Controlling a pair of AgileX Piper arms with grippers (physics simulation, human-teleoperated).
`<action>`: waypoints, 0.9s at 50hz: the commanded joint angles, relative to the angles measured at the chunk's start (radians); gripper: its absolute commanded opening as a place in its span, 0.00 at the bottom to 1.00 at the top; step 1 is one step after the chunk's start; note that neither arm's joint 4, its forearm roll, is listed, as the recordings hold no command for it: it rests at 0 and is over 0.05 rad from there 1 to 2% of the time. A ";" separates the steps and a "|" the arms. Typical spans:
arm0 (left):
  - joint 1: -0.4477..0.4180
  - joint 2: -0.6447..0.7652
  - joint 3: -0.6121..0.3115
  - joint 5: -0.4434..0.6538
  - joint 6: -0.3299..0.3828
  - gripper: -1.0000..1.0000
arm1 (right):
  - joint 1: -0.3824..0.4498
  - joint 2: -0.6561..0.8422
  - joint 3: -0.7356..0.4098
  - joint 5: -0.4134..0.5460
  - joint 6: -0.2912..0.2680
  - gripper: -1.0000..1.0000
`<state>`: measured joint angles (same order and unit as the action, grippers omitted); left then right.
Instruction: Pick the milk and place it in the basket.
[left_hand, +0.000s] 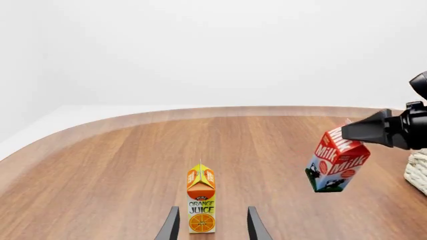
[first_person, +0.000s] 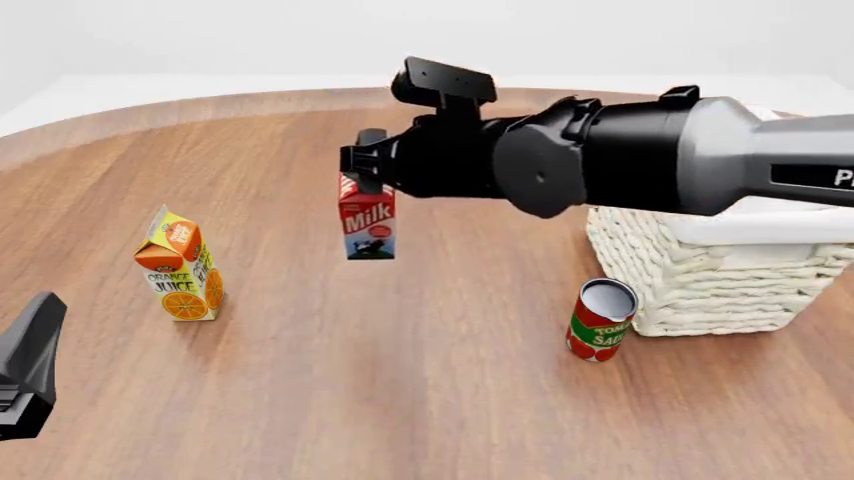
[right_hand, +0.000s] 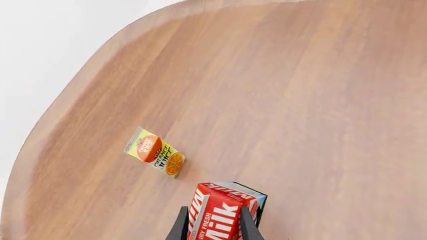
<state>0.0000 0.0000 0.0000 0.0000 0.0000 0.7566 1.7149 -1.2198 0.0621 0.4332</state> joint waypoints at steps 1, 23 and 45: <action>0.000 0.000 0.000 0.000 0.000 1.00 | -0.034 -0.111 0.054 -0.018 -0.015 0.00; 0.000 0.000 0.000 0.000 0.000 1.00 | -0.105 -0.278 0.157 -0.010 -0.013 0.00; 0.000 0.000 0.000 0.000 0.000 1.00 | -0.206 -0.446 0.209 0.033 -0.065 0.00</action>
<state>0.0000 0.0000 0.0000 0.0000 0.0000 0.5950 1.3565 -1.0125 0.0806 0.3780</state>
